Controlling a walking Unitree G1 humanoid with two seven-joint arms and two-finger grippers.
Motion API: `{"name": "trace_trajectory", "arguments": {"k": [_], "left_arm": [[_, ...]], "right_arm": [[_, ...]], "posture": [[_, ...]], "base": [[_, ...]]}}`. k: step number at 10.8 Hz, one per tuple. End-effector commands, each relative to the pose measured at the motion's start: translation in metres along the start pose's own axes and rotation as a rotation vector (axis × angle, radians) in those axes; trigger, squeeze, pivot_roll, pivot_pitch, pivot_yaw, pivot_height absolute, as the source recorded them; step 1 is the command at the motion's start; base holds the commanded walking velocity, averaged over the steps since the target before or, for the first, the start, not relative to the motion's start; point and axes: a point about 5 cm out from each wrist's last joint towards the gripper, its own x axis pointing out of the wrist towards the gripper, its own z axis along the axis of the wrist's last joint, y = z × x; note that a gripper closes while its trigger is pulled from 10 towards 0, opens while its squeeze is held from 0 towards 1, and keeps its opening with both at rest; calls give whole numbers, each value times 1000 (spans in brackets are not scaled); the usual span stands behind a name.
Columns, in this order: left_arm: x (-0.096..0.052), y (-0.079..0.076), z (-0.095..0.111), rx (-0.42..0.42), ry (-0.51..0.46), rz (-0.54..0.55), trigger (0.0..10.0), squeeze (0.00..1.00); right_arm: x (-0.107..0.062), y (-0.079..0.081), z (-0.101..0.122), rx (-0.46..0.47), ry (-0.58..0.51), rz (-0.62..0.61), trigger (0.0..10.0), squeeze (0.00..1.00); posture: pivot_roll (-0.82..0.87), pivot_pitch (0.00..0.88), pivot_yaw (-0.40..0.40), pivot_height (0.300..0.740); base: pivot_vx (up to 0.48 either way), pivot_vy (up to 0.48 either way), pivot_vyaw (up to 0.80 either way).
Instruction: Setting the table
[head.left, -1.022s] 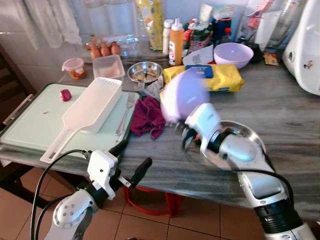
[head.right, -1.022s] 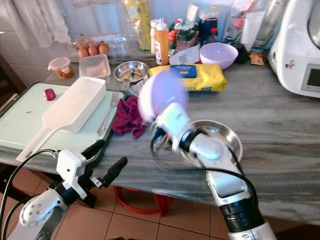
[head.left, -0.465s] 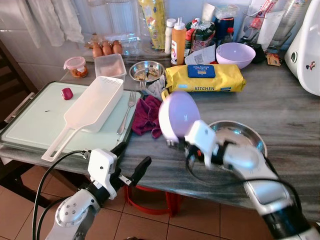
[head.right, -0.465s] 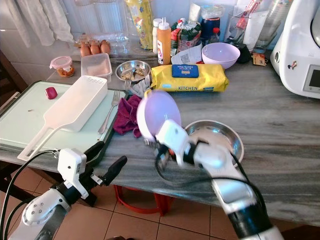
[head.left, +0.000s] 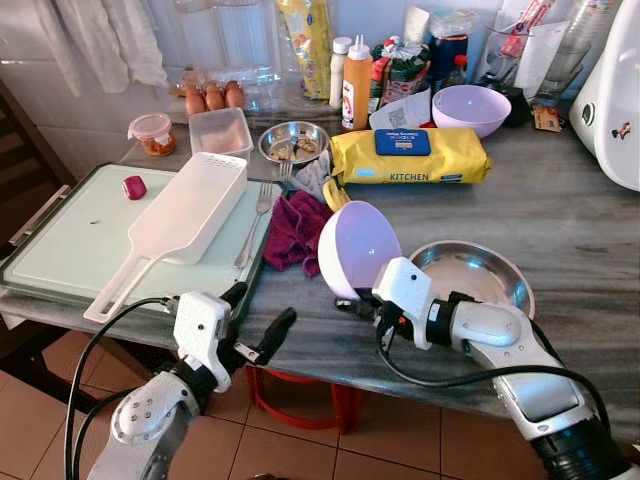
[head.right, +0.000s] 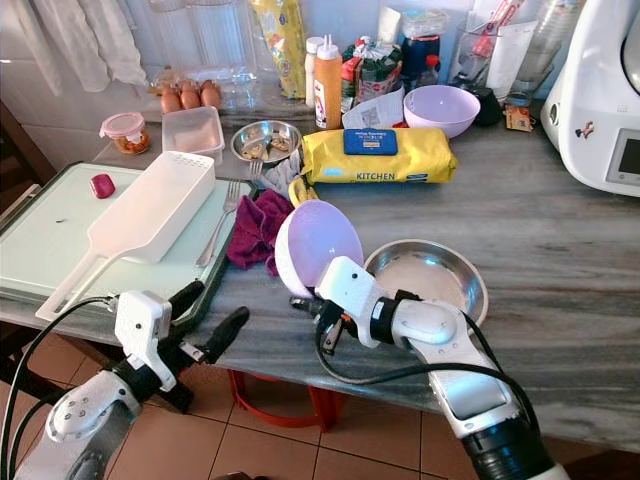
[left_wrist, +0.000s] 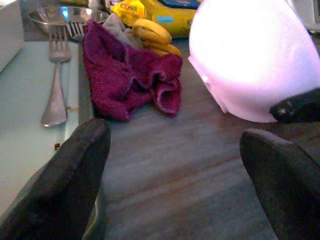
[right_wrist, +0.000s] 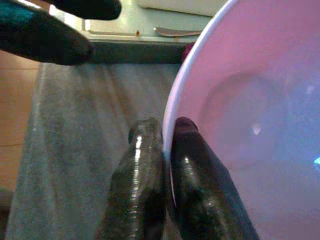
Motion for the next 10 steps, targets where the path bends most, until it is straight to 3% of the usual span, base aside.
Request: {"name": "trace_trajectory", "arguments": {"k": [1,10], "left_arm": [[0,2,-4,-10,14,9,10000,0],[2,4,-2,-19,39,16,10000,0]], "right_arm": [[0,4,0,-5,4,27,10000,1000],[-11,-11,16,-163,49,-28,10000,1000]], "posture": [[-2,118,72,740],[-2,119,92,740]], "base": [[0,0,0],[0,0,0]]}}
